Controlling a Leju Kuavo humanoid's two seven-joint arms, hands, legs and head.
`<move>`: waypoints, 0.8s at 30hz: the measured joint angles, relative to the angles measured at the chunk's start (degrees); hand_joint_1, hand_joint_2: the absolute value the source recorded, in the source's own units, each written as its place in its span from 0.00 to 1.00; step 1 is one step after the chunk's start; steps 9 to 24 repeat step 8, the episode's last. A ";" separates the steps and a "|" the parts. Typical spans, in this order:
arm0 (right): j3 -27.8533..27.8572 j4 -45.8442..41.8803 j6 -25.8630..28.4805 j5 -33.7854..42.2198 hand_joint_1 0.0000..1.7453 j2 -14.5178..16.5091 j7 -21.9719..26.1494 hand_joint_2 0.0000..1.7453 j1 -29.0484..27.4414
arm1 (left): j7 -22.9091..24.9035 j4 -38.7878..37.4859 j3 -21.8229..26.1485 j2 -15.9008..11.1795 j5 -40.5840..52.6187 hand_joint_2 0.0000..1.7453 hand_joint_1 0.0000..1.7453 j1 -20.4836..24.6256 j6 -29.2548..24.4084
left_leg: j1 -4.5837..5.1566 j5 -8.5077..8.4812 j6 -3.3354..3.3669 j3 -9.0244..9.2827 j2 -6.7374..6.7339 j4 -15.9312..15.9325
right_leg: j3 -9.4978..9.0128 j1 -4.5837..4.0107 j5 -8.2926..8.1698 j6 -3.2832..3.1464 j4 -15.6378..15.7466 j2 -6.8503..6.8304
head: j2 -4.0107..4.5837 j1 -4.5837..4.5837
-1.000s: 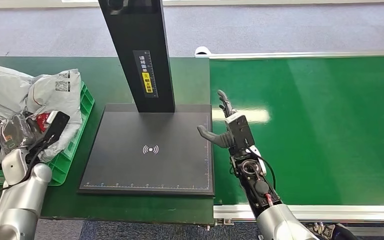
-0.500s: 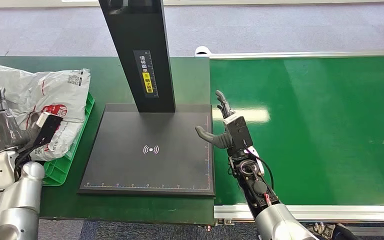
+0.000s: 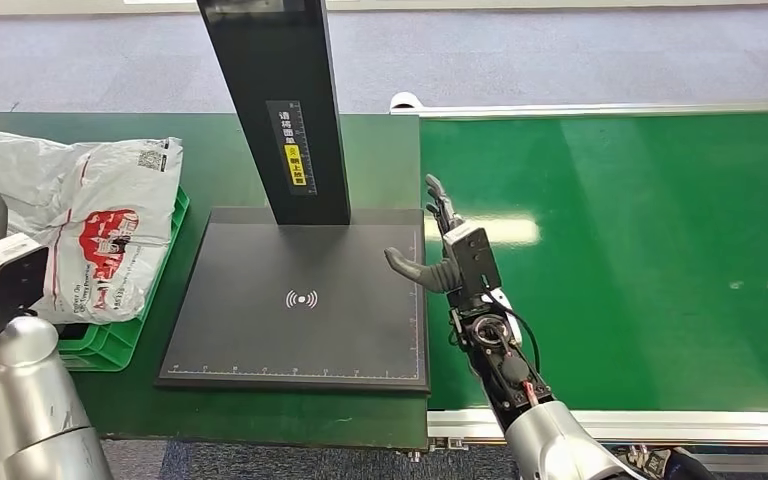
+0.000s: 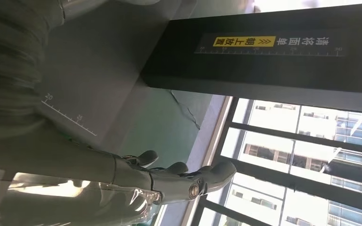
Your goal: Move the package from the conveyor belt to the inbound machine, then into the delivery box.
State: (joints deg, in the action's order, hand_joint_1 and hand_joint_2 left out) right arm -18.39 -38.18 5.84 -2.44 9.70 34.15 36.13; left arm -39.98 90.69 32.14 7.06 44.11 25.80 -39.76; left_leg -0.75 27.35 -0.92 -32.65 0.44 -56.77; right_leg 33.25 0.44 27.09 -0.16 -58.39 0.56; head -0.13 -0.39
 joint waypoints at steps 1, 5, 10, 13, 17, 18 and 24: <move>-0.15 0.12 -0.07 0.18 0.00 0.04 -0.03 1.00 0.23 | -0.01 1.13 -1.57 0.43 -2.37 1.00 0.00 -0.55 0.01 | 0.01 0.00 0.00 0.00 0.01 0.00 | 0.00 0.01 0.00 0.00 0.00 0.00 | 0.00 0.00; -0.66 0.61 -1.02 1.12 0.00 0.07 -0.13 1.00 1.16 | 1.04 1.69 -12.04 0.39 -19.56 1.00 0.00 -3.39 4.98 | 0.02 -0.01 0.01 0.01 0.05 -0.01 | -0.02 0.02 -0.01 0.01 0.02 -0.02 | 0.00 0.00; -0.73 0.93 -1.81 1.84 0.00 0.06 -0.09 1.00 1.46 | 3.03 0.89 -20.81 -1.20 -31.78 1.00 0.00 -5.77 18.05 | 0.02 -0.01 0.01 0.00 0.08 -0.02 | -0.04 0.03 -0.01 0.01 0.01 -0.03 | 0.00 -0.01; -0.73 0.93 -1.81 1.84 0.00 0.06 -0.09 1.00 1.46 | 3.03 0.89 -20.81 -1.20 -31.78 1.00 0.00 -5.77 18.05 | 0.02 -0.01 0.01 0.00 0.08 -0.02 | -0.04 0.03 -0.01 0.01 0.01 -0.03 | 0.00 -0.01; -0.73 0.93 -1.81 1.84 0.00 0.06 -0.09 1.00 1.46 | 3.03 0.89 -20.81 -1.20 -31.78 1.00 0.00 -5.77 18.05 | 0.02 -0.01 0.01 0.00 0.08 -0.02 | -0.04 0.03 -0.01 0.01 0.01 -0.03 | 0.00 -0.01; -0.73 0.93 -1.81 1.84 0.00 0.06 -0.09 1.00 1.46 | 3.03 0.89 -20.81 -1.20 -31.78 1.00 0.00 -5.77 18.05 | 0.02 -0.01 0.01 0.00 0.08 -0.02 | -0.04 0.03 -0.01 0.01 0.01 -0.03 | 0.00 -0.01; -0.73 0.93 -1.81 1.84 0.00 0.06 -0.09 1.00 1.46 | 3.03 0.89 -20.81 -1.20 -31.78 1.00 0.00 -5.77 18.05 | 0.02 -0.01 0.01 0.00 0.08 -0.02 | -0.04 0.03 -0.01 0.01 0.01 -0.03 | 0.00 -0.01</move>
